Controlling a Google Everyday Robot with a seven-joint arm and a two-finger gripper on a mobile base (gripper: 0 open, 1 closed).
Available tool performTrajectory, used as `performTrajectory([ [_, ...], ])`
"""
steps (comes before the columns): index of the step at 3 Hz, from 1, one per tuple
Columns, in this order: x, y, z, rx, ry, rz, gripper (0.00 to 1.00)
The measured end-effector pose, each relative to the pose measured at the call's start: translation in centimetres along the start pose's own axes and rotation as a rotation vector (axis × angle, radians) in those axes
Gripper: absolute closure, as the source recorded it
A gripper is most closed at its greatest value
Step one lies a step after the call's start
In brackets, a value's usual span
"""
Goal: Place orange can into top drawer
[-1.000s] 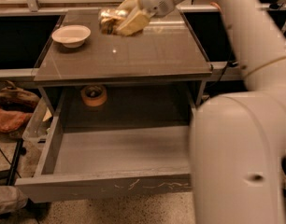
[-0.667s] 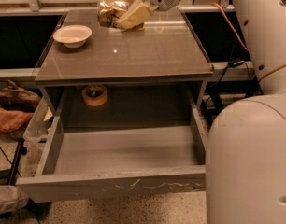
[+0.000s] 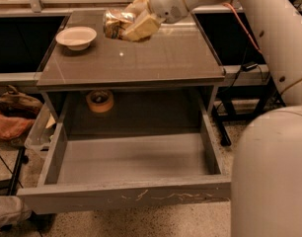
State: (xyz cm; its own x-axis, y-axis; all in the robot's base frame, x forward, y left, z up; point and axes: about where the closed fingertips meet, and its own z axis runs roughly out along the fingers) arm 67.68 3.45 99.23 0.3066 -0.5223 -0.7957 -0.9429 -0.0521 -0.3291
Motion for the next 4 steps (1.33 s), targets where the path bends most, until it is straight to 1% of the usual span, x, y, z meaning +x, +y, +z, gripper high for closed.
performTrajectory([
  [1,0.4,1.6,-1.2,0.087,-0.029,0.034,1.0],
  [2,1.3,4.5,-0.3,0.12,-0.052,0.087,1.0],
  [3,3.3,6.8,2.2,0.065,-0.032,0.126,1.0],
  [4,3.3,6.7,2.2,0.065,-0.032,0.126,1.0],
])
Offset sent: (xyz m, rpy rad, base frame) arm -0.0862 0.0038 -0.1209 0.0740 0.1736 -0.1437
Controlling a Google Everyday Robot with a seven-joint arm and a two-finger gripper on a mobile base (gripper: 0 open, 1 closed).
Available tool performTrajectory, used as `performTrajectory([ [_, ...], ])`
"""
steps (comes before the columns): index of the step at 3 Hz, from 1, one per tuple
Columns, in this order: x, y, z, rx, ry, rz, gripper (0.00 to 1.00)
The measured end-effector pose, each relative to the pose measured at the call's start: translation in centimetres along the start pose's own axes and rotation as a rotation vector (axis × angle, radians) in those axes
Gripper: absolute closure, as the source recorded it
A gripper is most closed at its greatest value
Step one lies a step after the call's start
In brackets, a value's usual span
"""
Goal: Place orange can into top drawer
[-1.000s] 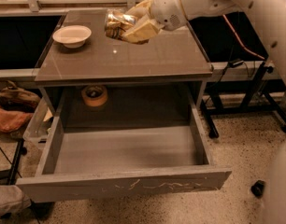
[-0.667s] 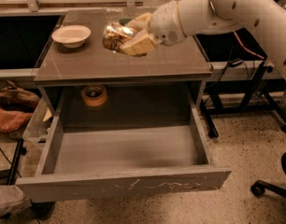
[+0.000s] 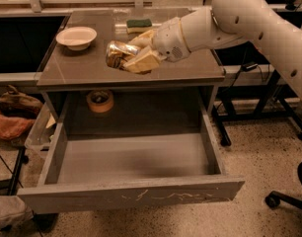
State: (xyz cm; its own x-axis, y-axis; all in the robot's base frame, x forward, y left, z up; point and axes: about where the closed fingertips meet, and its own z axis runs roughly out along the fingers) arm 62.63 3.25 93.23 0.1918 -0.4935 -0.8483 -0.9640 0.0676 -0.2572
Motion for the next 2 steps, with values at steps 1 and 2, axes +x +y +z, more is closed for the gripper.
performTrajectory([
  [1,1.6,0.9,1.0,-0.008,-0.017,0.024,1.0],
  [2,5.2,3.4,2.5,0.003,-0.049,0.065,1.0],
])
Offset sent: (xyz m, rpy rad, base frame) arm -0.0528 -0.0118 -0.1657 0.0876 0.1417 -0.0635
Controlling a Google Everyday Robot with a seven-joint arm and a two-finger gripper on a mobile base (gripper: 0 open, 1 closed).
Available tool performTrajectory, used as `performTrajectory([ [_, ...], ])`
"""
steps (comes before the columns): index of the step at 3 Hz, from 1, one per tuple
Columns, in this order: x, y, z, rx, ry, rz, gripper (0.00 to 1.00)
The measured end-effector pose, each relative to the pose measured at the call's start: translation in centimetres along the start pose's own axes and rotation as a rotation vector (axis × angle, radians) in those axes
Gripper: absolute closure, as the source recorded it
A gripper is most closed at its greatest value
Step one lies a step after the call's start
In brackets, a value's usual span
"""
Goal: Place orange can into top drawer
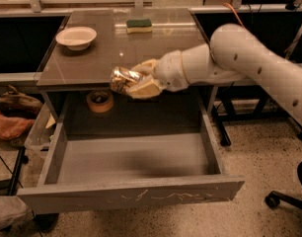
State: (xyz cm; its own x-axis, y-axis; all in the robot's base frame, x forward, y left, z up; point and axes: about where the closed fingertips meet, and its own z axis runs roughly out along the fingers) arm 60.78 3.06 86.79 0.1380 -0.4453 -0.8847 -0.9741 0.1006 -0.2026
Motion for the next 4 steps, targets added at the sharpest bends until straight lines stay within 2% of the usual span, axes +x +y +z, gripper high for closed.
performTrajectory([
  [1,5.2,4.2,2.0,-0.013,0.022,0.059,1.0],
  [2,5.2,4.2,2.1,-0.013,0.022,0.059,1.0],
  [3,7.3,4.1,3.1,-0.017,0.032,0.082,1.0],
  [4,13.4,4.4,5.8,-0.001,0.091,0.17,1.0],
])
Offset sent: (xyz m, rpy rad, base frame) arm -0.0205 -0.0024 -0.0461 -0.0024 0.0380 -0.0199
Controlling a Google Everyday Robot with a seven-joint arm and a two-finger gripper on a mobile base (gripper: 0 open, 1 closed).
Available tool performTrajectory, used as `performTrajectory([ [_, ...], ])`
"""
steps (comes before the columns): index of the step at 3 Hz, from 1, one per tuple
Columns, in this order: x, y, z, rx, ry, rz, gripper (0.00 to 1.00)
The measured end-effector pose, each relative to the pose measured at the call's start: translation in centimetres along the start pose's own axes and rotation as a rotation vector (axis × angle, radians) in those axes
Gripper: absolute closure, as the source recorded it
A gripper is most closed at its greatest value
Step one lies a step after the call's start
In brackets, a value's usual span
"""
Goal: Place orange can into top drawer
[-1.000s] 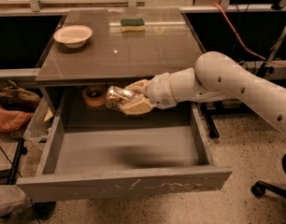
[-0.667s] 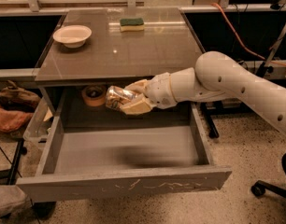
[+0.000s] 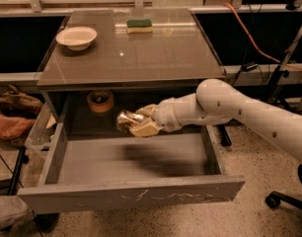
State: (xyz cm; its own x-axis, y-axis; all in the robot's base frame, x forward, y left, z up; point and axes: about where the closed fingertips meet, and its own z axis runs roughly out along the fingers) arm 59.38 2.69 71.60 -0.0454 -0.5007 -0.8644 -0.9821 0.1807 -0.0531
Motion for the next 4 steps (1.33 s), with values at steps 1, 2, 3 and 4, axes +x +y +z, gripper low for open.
performTrajectory([
  [1,3.8,-1.0,2.6,0.051,0.048,0.056,1.0],
  [2,5.5,-1.5,4.3,0.075,0.083,0.07,1.0],
  [3,6.4,-1.5,5.3,0.077,0.107,0.07,1.0],
  [4,7.4,-1.3,6.1,0.065,0.093,0.073,1.0],
])
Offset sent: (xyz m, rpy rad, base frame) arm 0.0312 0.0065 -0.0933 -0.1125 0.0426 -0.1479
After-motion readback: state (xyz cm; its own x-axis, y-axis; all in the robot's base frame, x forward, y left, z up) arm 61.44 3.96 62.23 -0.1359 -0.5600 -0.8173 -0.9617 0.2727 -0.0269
